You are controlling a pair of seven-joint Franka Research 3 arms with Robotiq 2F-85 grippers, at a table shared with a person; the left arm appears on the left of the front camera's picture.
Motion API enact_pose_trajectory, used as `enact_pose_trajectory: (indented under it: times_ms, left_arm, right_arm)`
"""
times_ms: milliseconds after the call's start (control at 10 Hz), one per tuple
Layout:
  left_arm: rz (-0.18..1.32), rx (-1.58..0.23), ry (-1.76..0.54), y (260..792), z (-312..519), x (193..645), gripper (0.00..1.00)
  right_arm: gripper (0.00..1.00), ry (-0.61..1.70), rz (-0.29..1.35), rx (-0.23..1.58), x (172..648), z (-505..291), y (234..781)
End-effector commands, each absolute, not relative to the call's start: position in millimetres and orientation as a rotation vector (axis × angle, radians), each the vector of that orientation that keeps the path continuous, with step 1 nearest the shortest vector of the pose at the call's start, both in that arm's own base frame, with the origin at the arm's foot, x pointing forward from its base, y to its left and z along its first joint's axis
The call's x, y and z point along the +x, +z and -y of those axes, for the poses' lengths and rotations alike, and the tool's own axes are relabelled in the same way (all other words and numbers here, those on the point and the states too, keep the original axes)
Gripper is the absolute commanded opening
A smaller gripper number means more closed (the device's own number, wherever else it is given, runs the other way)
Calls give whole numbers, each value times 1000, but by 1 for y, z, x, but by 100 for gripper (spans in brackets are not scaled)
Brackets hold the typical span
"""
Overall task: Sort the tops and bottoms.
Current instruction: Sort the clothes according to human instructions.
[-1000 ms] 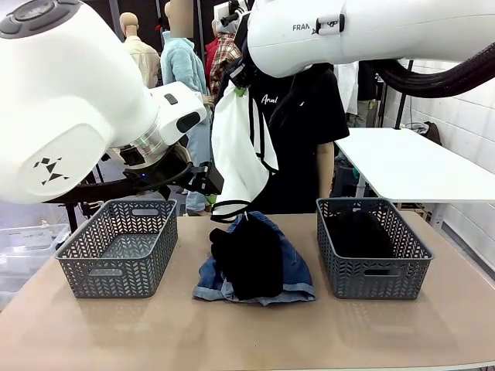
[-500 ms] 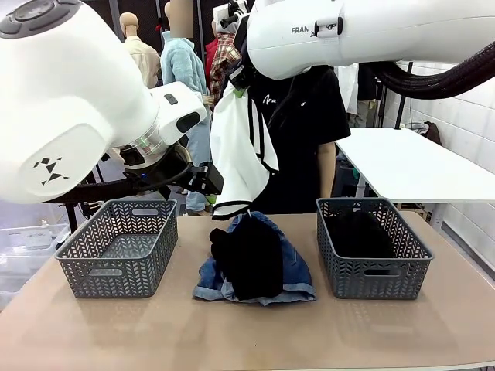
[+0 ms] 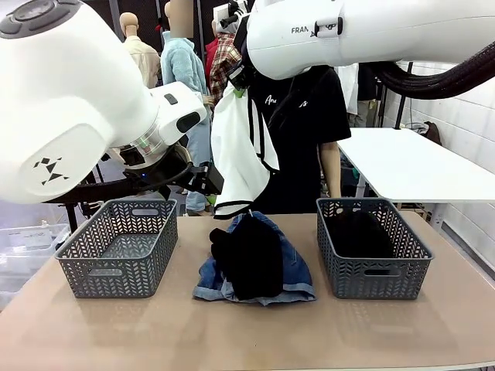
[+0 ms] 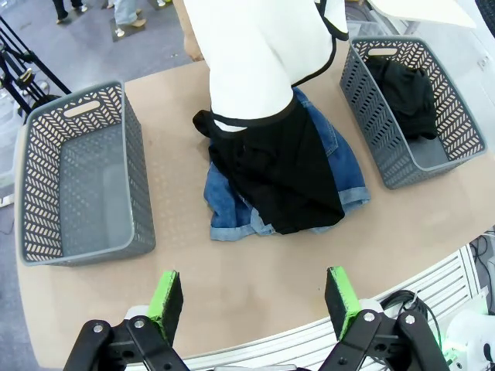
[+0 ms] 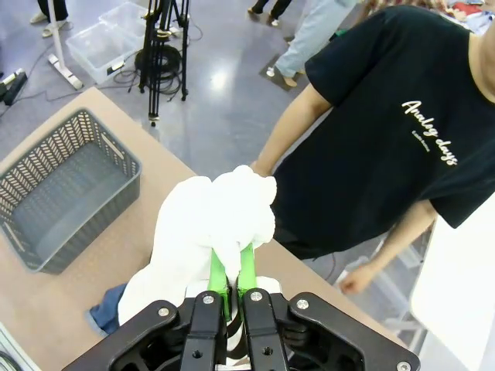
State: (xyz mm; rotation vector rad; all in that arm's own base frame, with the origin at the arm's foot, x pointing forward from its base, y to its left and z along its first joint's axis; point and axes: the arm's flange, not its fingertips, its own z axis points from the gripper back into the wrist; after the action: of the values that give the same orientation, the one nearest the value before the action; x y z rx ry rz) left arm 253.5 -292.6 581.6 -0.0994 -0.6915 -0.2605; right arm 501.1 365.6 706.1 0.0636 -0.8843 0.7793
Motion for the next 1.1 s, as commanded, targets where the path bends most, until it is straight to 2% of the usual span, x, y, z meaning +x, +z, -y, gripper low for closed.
enact_pose_trajectory:
  times_ms: [0, 1000]
  left_arm:
    - [693, -107, -262, 580, 290, 254, 96]
    - [693, -107, -262, 580, 290, 254, 96]
  right_arm:
    - [0, 783, 902, 85, 498, -360, 702]
    - [0, 783, 902, 85, 498, -360, 702]
